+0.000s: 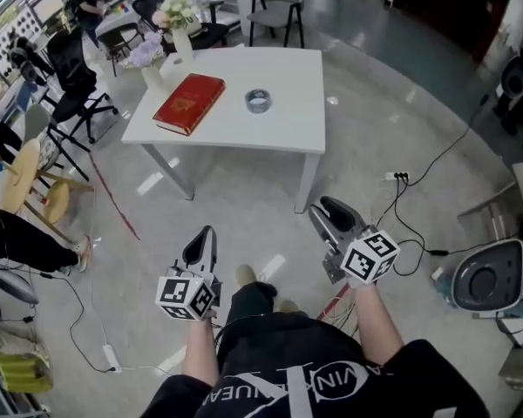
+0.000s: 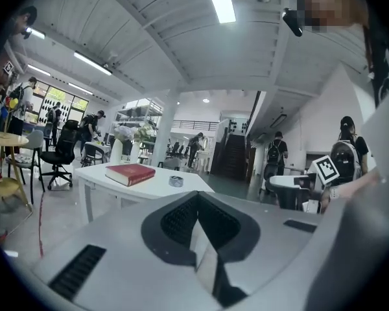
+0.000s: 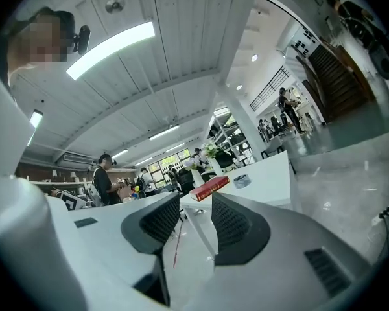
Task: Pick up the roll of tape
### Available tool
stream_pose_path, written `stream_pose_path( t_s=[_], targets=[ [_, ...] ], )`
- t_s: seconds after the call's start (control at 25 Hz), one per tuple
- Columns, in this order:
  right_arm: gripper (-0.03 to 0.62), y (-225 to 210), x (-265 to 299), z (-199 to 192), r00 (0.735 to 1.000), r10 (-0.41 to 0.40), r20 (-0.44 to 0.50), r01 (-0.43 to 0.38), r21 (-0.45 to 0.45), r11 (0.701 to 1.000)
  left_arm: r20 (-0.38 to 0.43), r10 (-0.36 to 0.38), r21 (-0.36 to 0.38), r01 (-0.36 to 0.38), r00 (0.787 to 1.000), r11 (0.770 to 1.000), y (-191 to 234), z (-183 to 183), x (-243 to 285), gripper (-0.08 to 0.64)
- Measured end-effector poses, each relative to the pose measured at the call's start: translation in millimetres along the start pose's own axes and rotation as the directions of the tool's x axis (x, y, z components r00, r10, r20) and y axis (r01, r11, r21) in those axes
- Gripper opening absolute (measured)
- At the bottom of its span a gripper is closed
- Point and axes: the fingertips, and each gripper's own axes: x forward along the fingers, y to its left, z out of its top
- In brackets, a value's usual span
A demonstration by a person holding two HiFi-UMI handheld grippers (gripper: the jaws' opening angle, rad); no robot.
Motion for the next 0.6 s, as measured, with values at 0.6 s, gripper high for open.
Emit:
stream_pose_path(
  t_s=[0.6],
  targets=[
    [0.167, -64.1, 160.1, 35.1, 0.998, -0.052, -0.025, 0.053, 0.008, 0.999, 0.008, -0.127, -0.001, 0.127, 0.992, 0.992, 94.6, 50.5, 167.4, 0.003]
  ],
)
